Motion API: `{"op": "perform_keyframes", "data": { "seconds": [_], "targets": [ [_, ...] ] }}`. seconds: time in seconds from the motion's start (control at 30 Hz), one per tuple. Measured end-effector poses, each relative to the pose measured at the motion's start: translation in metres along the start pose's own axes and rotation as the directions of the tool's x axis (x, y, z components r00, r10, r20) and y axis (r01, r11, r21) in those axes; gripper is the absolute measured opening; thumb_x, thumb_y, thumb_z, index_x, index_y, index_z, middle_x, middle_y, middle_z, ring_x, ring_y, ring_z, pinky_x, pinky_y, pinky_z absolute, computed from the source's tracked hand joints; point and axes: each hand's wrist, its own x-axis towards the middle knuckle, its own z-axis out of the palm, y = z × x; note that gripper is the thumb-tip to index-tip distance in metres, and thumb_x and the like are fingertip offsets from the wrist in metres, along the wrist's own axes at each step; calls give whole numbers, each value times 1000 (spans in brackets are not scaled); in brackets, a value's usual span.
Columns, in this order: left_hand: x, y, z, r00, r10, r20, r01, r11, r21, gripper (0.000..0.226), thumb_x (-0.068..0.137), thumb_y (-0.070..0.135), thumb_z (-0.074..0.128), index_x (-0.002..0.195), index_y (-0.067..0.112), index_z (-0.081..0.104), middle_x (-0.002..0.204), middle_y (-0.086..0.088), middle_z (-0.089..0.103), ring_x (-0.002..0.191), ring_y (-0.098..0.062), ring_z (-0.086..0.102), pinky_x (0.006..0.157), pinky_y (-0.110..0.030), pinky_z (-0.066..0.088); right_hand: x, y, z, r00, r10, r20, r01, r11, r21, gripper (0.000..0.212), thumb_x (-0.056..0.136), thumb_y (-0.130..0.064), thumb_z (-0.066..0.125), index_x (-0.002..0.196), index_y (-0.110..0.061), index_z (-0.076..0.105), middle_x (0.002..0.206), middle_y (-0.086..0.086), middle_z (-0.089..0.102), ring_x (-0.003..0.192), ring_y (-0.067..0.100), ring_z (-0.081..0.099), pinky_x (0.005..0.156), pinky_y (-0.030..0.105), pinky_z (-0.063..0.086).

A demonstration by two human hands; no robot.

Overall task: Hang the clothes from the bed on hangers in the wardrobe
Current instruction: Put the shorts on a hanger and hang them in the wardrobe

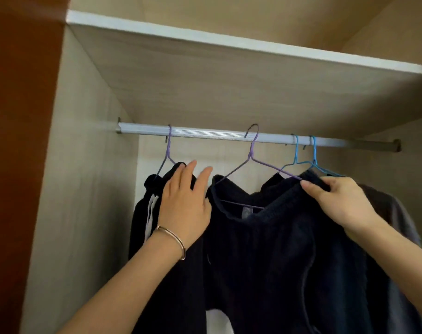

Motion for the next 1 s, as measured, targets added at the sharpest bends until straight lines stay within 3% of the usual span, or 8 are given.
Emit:
{"op": "perform_keyframes", "data": {
  "seconds": [0.07, 0.13, 0.27, 0.5, 0.67, 0.8, 0.93, 1.0],
  "targets": [
    [16, -3, -16, 962, -200, 185, 235, 952, -195, 54, 87, 16, 50, 138, 18, 34, 150, -10, 26, 134, -30, 34, 108, -38, 34, 5, -16, 14, 999, -34, -20, 35, 999, 22, 27, 89, -31, 57, 75, -10, 67, 77, 13, 68, 76, 28, 63, 59, 31, 41],
    [23, -7, -22, 910, -294, 292, 362, 907, -215, 43, 86, 11, 44, 129, 12, 38, 141, -18, 34, 112, -34, 49, 91, -36, 41, 11, -33, 30, 998, -64, -8, 64, 998, -6, 32, 90, -34, 55, 70, -10, 63, 68, 12, 61, 72, 29, 56, 58, 32, 38],
    [17, -20, -31, 878, -381, 289, 452, 858, -245, 52, 86, 6, 40, 137, 10, 29, 124, -20, 51, 103, -36, 54, 85, -36, 45, 21, -63, 64, 999, -48, 27, 50, 996, -74, 30, 92, -35, 50, 70, -14, 55, 59, 1, 47, 71, 27, 47, 60, 31, 34],
    [15, -41, -42, 862, -335, 380, 453, 845, -284, 37, 84, 10, 46, 121, 8, 43, 97, -15, 60, 74, -23, 52, 56, -26, 41, 16, -85, 119, 998, -50, 41, 57, 984, -170, 33, 94, -35, 45, 102, -8, 62, 105, 15, 65, 100, 34, 60, 68, 30, 35],
    [12, -41, -43, 854, -317, 412, 480, 786, -389, 15, 85, 24, 54, 95, 27, 43, 105, -5, 60, 90, -22, 58, 64, -19, 43, 2, -85, 137, 995, -33, 94, 53, 974, -220, 33, 96, -32, 39, 105, -6, 57, 109, 14, 63, 100, 34, 58, 70, 29, 34],
    [27, -42, -41, 801, -387, 457, 583, 677, -449, 40, 81, 26, 59, 119, 17, 48, 115, -3, 59, 102, -23, 60, 89, -35, 50, 2, -87, 133, 964, -20, 265, 68, 983, -172, 31, 94, -27, 36, 68, -12, 43, 77, 4, 52, 75, 29, 50, 67, 30, 36],
    [55, -43, -42, 709, -436, 554, 691, 586, -424, 14, 82, 13, 54, 83, 19, 42, 96, -6, 55, 84, -21, 56, 73, -30, 46, 10, -98, 119, 881, 24, 472, -43, 999, 31, 31, 87, -20, 41, 58, -15, 30, 58, -1, 33, 49, 15, 31, 46, 21, 25],
    [68, -42, -44, 661, -441, 606, 719, 603, -346, 12, 82, 8, 52, 91, 11, 43, 94, -9, 50, 83, -22, 50, 75, -31, 44, 15, -103, 114, 852, 28, 522, -46, 999, 22, 27, 85, -14, 43, 61, -15, 32, 58, -1, 31, 47, 14, 27, 37, 18, 21]
  ]
}}
